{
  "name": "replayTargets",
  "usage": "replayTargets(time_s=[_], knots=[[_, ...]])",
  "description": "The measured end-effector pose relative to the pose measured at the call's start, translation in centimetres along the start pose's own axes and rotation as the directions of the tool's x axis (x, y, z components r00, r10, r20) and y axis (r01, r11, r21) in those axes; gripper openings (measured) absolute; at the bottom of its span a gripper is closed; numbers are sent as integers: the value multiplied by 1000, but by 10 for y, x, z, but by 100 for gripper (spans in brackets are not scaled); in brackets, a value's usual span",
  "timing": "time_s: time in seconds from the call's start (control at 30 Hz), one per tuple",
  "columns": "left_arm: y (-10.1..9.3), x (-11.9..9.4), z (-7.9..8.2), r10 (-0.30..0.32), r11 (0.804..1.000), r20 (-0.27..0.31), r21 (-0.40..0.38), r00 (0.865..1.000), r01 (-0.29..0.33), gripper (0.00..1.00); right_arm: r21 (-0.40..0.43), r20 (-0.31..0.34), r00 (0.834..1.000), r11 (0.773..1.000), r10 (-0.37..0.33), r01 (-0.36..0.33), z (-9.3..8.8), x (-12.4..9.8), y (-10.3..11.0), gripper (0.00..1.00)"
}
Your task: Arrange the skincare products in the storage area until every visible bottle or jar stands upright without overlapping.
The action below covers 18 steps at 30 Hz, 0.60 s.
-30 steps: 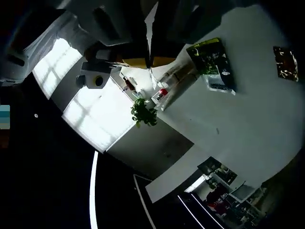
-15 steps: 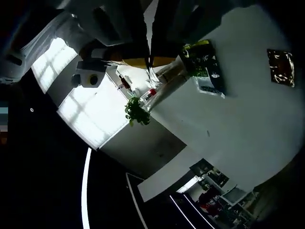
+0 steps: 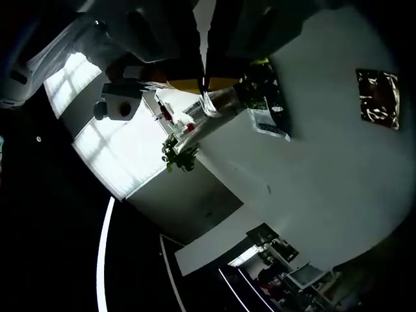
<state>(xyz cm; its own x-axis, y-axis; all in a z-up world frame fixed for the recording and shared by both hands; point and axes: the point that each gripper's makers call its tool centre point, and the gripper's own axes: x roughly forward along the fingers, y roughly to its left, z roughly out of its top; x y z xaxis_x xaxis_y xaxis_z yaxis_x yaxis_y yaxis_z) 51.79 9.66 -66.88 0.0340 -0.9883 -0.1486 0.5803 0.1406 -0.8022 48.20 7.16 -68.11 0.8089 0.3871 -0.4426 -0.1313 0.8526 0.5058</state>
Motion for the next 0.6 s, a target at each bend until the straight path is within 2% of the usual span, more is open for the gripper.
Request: replayTargets(time_s=[0.33, 0.43, 0.6], knots=[[33, -5, -3, 52, 998, -25, -44, 998, -53, 0, 1, -62, 998, 1000, -10, 10, -17, 21, -3, 0], [35, -4, -10, 69, 996, -25, -60, 997, -71, 0, -7, -75, 997, 1000, -16, 15, -20, 26, -4, 0], [50, -8, -16, 113, 991, -35, -69, 993, -115, 0, -19, -106, 994, 1000, -24, 22, -28, 38, -7, 0]])
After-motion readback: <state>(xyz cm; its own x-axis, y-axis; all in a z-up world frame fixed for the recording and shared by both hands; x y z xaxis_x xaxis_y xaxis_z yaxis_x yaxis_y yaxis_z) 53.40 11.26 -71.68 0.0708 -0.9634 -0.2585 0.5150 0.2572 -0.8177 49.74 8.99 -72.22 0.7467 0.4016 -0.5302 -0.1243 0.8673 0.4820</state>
